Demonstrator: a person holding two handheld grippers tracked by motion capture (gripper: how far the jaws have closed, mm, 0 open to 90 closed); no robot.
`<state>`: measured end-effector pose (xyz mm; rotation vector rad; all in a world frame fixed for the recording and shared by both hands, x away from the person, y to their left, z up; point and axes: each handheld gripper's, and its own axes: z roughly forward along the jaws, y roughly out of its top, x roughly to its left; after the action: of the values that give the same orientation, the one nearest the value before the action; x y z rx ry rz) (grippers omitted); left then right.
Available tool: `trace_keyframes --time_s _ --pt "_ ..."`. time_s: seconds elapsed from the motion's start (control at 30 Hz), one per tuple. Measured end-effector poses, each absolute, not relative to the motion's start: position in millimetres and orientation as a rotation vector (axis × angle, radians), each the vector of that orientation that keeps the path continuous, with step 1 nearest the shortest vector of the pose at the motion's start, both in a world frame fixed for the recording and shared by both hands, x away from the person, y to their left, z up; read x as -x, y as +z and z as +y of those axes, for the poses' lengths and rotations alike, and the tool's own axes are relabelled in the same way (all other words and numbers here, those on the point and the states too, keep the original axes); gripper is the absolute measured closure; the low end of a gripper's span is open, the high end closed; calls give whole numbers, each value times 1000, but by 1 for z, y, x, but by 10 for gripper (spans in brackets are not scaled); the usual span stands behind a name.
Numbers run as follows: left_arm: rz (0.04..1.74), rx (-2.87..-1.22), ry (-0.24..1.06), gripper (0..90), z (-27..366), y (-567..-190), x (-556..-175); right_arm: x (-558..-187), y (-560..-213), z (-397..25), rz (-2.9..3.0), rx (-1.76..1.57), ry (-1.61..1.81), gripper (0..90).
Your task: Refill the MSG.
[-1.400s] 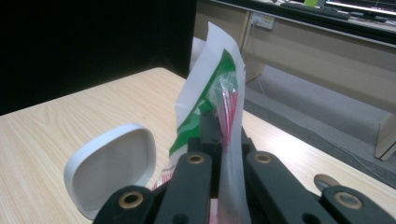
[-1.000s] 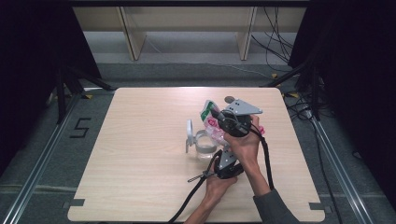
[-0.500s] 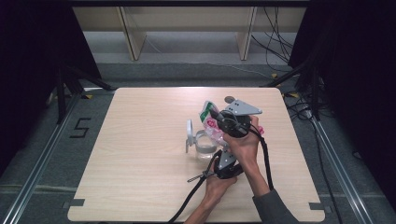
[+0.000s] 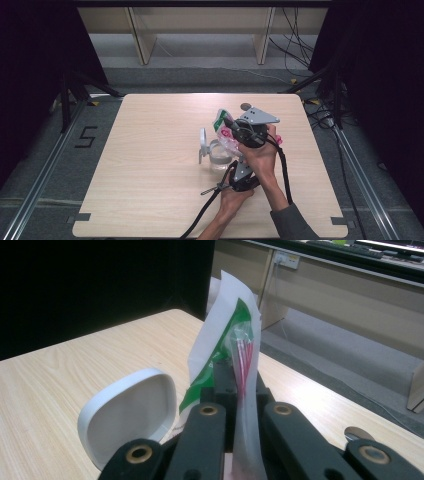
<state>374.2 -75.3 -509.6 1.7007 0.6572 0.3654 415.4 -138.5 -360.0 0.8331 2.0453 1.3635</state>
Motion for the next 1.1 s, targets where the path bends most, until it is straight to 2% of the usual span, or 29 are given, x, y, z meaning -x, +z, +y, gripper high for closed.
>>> trace_keyframes --time_s 1.1 --pt "649 -1693 371 763 -76 -511 -375 -417 -361 -138 2061 -816 1363 898"
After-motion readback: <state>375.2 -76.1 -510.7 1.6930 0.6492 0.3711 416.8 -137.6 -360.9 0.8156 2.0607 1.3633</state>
